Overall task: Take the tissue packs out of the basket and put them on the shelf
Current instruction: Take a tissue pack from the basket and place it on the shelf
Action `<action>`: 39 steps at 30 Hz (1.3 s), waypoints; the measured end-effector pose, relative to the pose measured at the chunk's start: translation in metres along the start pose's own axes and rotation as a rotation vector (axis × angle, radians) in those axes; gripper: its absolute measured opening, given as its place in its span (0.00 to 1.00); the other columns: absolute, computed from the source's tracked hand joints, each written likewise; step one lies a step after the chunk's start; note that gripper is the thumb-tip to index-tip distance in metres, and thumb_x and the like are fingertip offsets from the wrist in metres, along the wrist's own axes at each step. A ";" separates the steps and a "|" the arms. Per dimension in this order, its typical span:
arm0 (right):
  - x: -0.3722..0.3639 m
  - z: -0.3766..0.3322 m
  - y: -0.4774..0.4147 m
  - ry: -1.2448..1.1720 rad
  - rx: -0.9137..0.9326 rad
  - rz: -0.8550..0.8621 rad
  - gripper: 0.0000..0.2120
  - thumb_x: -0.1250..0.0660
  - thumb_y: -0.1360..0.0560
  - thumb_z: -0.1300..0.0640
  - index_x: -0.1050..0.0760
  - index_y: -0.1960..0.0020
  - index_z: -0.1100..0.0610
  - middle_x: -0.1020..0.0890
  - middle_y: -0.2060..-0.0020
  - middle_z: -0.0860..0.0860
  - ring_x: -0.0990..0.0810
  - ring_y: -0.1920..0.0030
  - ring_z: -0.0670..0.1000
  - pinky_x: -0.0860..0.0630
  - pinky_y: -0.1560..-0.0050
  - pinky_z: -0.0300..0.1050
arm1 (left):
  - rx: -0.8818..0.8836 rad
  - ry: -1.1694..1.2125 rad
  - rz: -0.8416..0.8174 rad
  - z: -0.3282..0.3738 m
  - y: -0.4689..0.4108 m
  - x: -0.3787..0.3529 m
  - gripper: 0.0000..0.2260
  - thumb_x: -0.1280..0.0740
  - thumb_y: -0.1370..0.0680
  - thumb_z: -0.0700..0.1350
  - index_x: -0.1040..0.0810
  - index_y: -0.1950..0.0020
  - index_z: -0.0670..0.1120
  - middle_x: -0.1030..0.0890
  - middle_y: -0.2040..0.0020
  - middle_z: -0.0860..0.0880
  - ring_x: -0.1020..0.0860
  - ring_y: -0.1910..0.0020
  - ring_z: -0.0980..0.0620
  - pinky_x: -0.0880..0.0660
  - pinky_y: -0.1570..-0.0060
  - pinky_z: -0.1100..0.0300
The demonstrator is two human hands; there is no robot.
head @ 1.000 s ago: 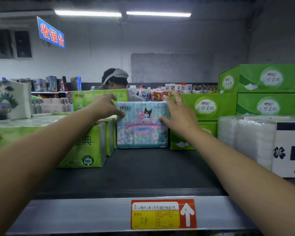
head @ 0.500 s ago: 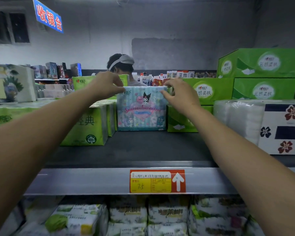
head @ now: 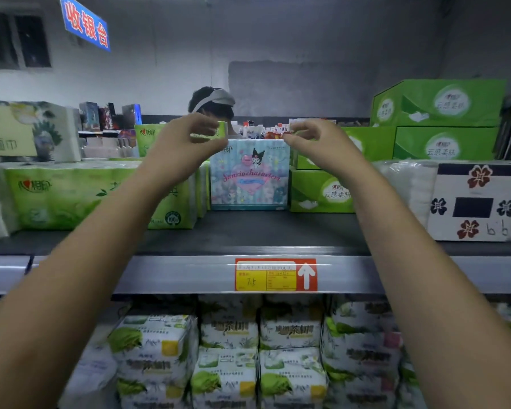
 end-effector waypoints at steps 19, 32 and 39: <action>-0.014 -0.015 0.209 -0.532 -0.256 0.340 0.15 0.38 0.22 0.49 0.31 0.36 0.43 0.22 0.42 0.42 0.24 0.40 0.42 0.28 0.34 0.48 | 0.249 0.448 0.154 -0.032 0.181 0.020 0.23 0.37 0.20 0.50 0.39 0.26 0.56 0.24 0.36 0.58 0.26 0.39 0.64 0.31 0.39 0.60; -0.033 -0.021 0.325 -0.407 -0.369 0.280 0.22 0.39 0.22 0.48 0.37 0.28 0.43 0.29 0.34 0.40 0.28 0.41 0.35 0.30 0.44 0.38 | 0.374 0.525 0.036 -0.024 0.281 0.028 0.23 0.39 0.20 0.50 0.40 0.26 0.61 0.32 0.33 0.63 0.32 0.33 0.62 0.34 0.42 0.63; -0.029 -0.032 0.361 -0.361 -0.385 0.207 0.22 0.39 0.21 0.50 0.38 0.28 0.44 0.27 0.37 0.41 0.30 0.48 0.26 0.31 0.57 0.21 | 0.386 0.491 0.005 -0.003 0.328 0.036 0.18 0.41 0.18 0.48 0.39 0.32 0.66 0.31 0.37 0.67 0.32 0.34 0.64 0.34 0.37 0.60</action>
Point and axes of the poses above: each hand's wrist, its own y-axis away from the middle knuckle, its own x-axis out of the back of the hand, z = x × y, the point moved 6 cm from there along -y, towards the middle knuckle
